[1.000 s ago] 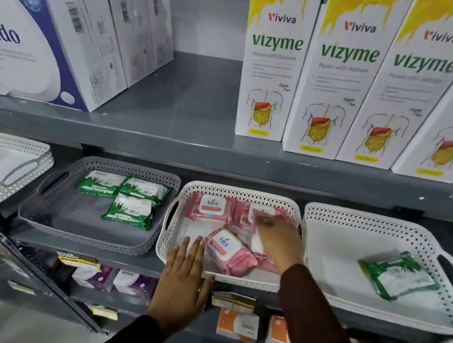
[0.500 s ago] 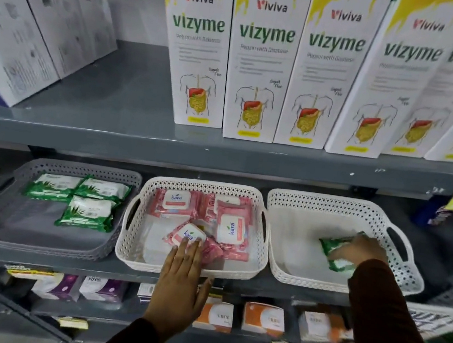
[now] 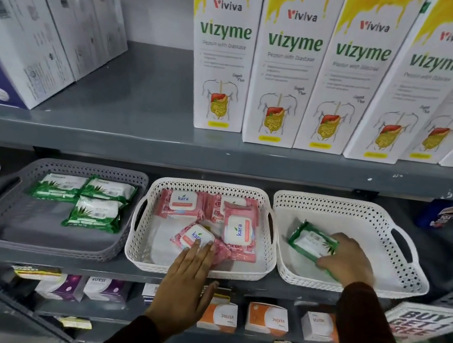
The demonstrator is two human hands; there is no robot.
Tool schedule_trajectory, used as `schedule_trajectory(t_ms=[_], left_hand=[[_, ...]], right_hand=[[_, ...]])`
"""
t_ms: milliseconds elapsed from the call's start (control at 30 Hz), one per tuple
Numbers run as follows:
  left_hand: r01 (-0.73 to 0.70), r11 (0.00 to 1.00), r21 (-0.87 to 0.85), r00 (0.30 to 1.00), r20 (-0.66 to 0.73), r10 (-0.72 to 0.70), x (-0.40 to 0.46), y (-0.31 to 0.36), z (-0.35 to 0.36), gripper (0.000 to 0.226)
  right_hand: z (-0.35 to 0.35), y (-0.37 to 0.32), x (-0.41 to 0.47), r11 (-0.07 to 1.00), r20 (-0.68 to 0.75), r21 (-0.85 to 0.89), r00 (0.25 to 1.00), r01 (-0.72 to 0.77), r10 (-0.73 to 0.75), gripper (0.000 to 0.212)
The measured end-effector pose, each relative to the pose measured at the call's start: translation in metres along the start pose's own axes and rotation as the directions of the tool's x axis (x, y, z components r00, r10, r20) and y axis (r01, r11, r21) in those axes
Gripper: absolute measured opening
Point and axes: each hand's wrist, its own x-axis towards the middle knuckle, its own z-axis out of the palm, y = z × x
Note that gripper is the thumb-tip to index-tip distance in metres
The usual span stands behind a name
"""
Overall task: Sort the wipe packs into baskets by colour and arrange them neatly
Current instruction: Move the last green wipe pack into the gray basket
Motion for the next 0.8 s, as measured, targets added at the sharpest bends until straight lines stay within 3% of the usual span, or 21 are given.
schedule_trajectory(t_ms=[100,233,300,400,567,800], left_hand=[[-0.035,0.999,-0.004,0.999,-0.021,0.035,-0.005,-0.013,-0.008,0.067],[0.003,0.999,-0.042,0.999,-0.043,-0.005,-0.026,-0.052,-0.023,0.066],[0.037,0.999,-0.038,0.997,-0.061,-0.039,-0.036,-0.075,-0.036,0.066],[0.167,0.986,-0.020,0.979,-0.116,-0.168,-0.060,-0.125,-0.063,0.065],[0.321,0.947,0.014,0.942,-0.112,-0.318,-0.113,-0.217,-0.090,0.072],[0.285,0.957,0.060,0.956,-0.088,-0.280,-0.157,-0.284,-0.111,0.058]], right_hand=[[0.008,-0.029,-0.026,0.975,-0.237,0.215,0.972,0.053,0.000,0.066],[0.021,-0.096,-0.063,0.882,-0.322,0.390,0.937,0.265,-0.139,0.072],[0.035,-0.135,-0.080,0.846,-0.295,0.390,0.920,0.363,-0.259,0.076],[0.082,-0.209,-0.105,0.852,-0.251,0.195,0.865,0.486,-0.435,0.079],[0.171,-0.333,-0.148,0.735,0.000,0.056,0.736,0.676,-0.677,0.082],[0.260,-0.459,-0.180,0.607,0.172,-0.093,0.613,0.789,-0.771,0.084]])
